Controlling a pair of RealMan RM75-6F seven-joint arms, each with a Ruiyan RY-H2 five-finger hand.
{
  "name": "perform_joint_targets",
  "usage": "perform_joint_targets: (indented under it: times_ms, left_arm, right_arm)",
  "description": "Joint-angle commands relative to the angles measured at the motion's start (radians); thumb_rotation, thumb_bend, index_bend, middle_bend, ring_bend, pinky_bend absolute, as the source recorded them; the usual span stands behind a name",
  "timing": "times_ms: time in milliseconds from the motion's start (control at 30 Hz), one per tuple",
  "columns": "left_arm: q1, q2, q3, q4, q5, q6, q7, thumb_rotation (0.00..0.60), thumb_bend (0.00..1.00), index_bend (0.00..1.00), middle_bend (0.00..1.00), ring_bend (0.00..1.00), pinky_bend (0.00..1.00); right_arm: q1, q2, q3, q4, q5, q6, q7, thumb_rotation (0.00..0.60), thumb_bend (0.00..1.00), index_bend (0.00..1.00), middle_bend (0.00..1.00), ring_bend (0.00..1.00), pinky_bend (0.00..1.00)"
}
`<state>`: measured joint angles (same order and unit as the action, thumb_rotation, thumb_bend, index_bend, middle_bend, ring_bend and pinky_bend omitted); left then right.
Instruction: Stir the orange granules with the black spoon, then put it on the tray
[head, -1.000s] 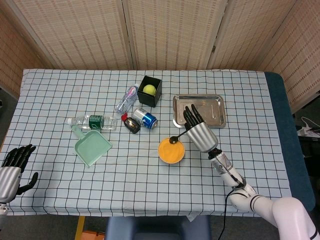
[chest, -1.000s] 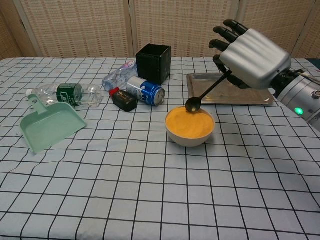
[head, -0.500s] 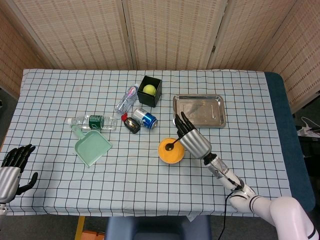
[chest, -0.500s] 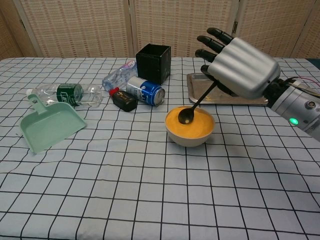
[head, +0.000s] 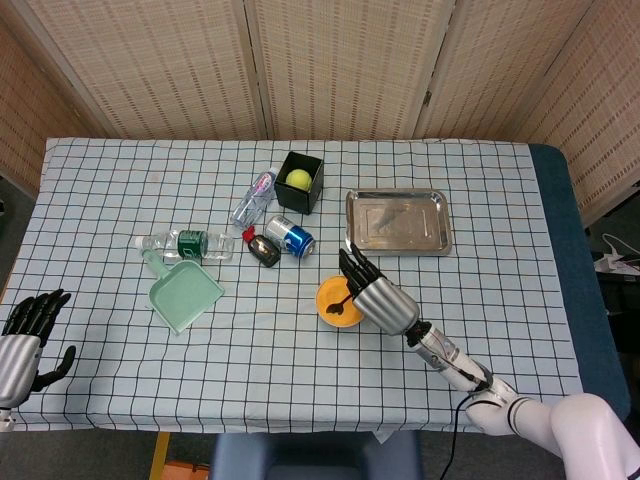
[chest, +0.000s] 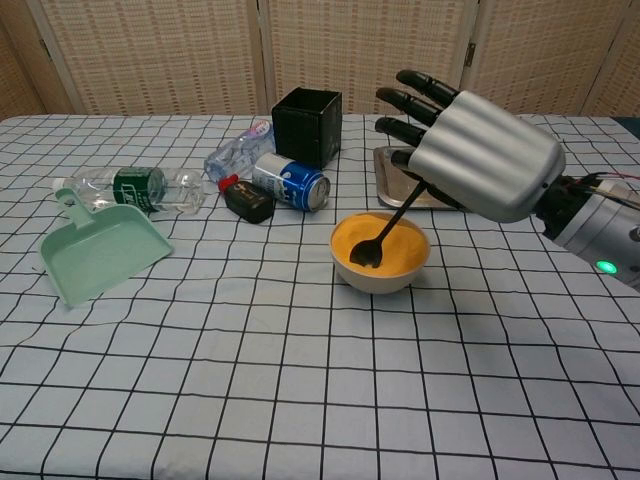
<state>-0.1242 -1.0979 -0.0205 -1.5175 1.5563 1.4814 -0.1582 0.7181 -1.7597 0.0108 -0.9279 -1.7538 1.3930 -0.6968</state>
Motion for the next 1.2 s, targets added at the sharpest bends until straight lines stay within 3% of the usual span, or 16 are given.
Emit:
perform_joint_targets:
  times_ms: [33, 333, 733, 933, 1200]
  left_arm:
    - [0.001, 0.001, 0.001, 0.001, 0.002, 0.002, -0.002, 0.600, 0.45, 0.00, 0.01, 0.00, 0.05]
    - [-0.001, 0.000, 0.001, 0.000, 0.004, 0.000, -0.001, 0.600, 0.45, 0.00, 0.01, 0.00, 0.05]
    - [-0.006, -0.004, 0.002, 0.002, 0.002, -0.010, 0.003, 0.600, 0.45, 0.00, 0.01, 0.00, 0.05]
    - [-0.008, -0.004, 0.003, 0.005, 0.002, -0.015, -0.001, 0.600, 0.45, 0.00, 0.01, 0.00, 0.05]
    - [-0.007, -0.003, 0.003, 0.006, 0.005, -0.010, -0.005, 0.600, 0.45, 0.00, 0.01, 0.00, 0.05]
  right_arm:
    - [-0.008, 0.011, -0.002, -0.023, -0.003, 0.002, 0.015, 0.600, 0.34, 0.84, 0.20, 0.00, 0.06]
    - [-0.029, 0.049, 0.030, -0.086, 0.025, 0.003, 0.031, 0.600, 0.34, 0.84, 0.20, 0.00, 0.06]
    - [0.003, 0.032, 0.083, -0.005, 0.045, -0.034, -0.028, 0.600, 0.34, 0.84, 0.20, 0.00, 0.06]
    - [0.031, 0.015, 0.091, 0.049, 0.035, -0.057, -0.097, 0.600, 0.34, 0.84, 0.20, 0.00, 0.06]
    - [0.052, 0.012, 0.075, 0.043, 0.009, -0.071, -0.140, 0.600, 0.34, 0.84, 0.20, 0.00, 0.06]
